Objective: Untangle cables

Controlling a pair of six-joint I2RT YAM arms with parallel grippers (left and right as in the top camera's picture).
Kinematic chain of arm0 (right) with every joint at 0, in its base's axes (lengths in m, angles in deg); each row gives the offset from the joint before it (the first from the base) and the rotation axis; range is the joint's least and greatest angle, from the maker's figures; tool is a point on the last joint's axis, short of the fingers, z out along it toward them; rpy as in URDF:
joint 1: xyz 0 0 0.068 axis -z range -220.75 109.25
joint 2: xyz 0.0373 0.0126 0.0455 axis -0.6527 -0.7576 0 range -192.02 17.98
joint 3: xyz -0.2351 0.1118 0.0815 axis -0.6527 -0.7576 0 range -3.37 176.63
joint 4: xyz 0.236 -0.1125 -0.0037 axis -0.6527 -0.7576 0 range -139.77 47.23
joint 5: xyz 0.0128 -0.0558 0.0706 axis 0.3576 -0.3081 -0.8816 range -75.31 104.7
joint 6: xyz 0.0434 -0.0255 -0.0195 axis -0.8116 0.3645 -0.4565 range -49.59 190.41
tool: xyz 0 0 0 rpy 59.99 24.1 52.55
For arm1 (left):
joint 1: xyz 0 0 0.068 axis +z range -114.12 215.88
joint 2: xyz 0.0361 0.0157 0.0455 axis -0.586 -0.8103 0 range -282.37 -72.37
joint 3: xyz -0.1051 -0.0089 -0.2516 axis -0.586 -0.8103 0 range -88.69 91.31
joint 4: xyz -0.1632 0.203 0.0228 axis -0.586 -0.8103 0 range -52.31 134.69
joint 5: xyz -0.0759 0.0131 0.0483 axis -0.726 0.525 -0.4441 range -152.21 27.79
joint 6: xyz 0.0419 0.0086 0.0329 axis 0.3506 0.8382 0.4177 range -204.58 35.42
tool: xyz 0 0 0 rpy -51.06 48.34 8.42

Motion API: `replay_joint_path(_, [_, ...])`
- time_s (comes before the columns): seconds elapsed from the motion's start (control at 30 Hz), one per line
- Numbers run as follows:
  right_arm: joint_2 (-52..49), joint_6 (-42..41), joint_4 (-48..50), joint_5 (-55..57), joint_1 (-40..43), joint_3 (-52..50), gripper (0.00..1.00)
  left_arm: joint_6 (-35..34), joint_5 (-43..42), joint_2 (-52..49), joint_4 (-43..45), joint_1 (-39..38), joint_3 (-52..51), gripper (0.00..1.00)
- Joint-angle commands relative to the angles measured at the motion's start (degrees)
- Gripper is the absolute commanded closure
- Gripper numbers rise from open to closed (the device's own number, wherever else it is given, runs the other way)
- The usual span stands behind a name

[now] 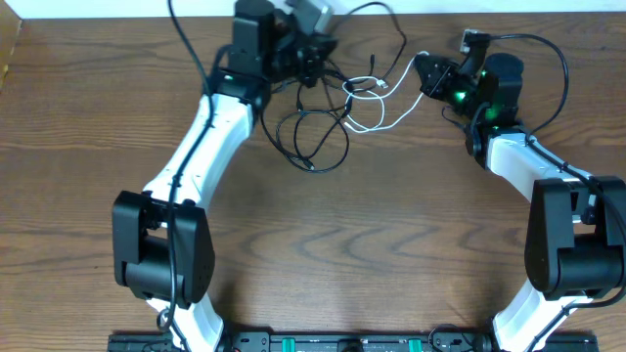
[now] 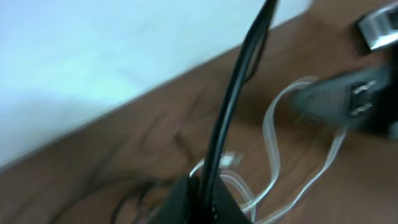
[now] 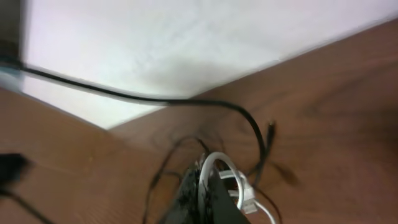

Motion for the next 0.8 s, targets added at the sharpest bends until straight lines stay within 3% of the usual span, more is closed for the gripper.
replay_joint_path(0.0, [-0.1,-3.7,3.3,-3.2,-0.1,0.6,0.99,-1.0,8.9,-0.2,-4.1,2.3,0.3,0.92])
replay_joint_path(0.13, [-0.1,-9.6,11.6,-6.6,-0.1,0.6,0.99,-1.0,17.2,-0.2,-10.9,4.4,0.3,0.92])
replay_joint_path(0.47, [-0.1,-26.0,41.0,-7.6,0.0,0.7,0.99,-0.9,28.6,-0.2,-18.9,8.3,0.3,0.92])
replay_joint_path(0.63, [-0.1,-30.3,48.9,-4.1,0.6,1.6,0.99,-0.7,31.4,-0.2,-20.4,10.2,0.3,0.92])
replay_joint_path(0.77, [-0.1,-32.1,49.7,-2.0,1.7,4.0,0.99,-0.7,31.4,-0.2,-21.3,11.9,0.3,0.92])
